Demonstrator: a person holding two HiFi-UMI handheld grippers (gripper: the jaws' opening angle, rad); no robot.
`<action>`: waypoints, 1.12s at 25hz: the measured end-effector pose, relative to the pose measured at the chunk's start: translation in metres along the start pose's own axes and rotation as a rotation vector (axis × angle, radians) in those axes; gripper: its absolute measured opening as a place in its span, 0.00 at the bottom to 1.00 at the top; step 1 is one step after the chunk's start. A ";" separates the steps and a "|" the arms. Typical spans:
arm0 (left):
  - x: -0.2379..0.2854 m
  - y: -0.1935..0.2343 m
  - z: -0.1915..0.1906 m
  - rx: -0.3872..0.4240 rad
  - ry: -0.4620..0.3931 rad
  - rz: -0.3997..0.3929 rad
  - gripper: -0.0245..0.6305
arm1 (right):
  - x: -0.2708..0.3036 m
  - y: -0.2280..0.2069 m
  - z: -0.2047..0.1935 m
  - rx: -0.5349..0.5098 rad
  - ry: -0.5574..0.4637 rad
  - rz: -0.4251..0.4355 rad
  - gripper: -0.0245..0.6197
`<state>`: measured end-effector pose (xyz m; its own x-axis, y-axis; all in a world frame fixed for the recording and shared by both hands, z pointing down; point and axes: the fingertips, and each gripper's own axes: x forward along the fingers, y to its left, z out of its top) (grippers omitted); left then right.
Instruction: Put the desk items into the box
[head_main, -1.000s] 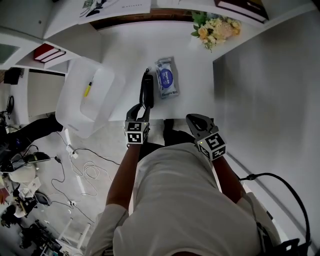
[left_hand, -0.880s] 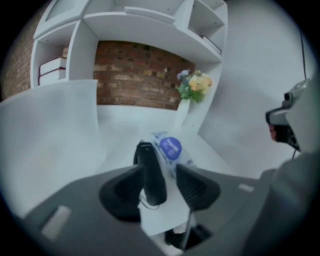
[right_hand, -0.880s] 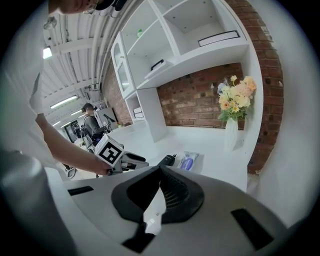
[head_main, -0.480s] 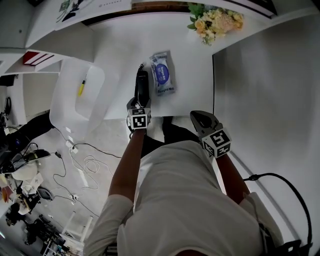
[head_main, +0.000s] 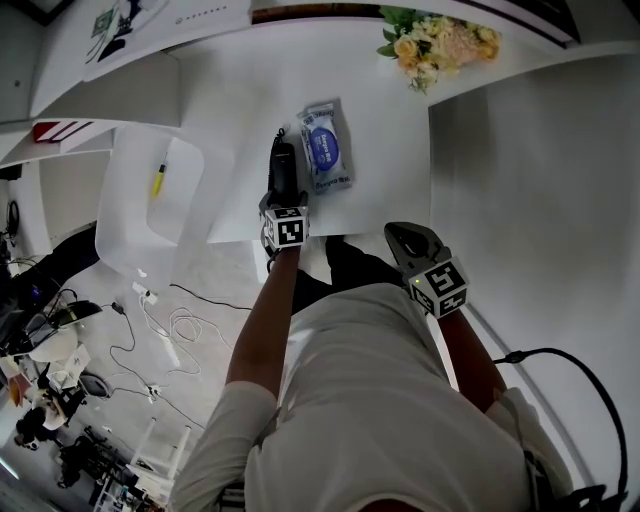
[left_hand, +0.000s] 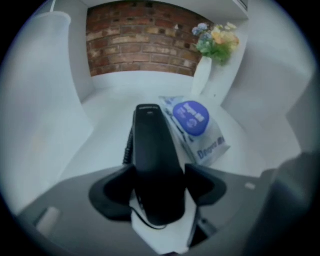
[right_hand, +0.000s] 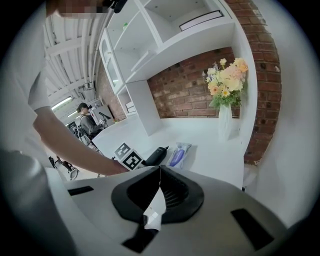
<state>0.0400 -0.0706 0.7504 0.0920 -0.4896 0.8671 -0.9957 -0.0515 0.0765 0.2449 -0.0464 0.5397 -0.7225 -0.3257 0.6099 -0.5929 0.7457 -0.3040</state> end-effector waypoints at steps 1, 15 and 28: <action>0.005 0.001 -0.001 0.007 0.012 0.009 0.50 | 0.001 -0.002 0.001 0.002 0.005 -0.001 0.04; 0.004 0.006 0.000 -0.027 0.028 -0.026 0.48 | 0.005 -0.014 0.006 -0.004 -0.001 0.002 0.04; -0.050 -0.009 0.022 -0.172 -0.066 -0.173 0.47 | 0.016 -0.010 0.024 -0.049 -0.036 0.061 0.04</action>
<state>0.0444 -0.0650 0.6959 0.2553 -0.5428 0.8001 -0.9512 0.0072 0.3084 0.2302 -0.0727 0.5354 -0.7696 -0.2987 0.5644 -0.5299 0.7919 -0.3034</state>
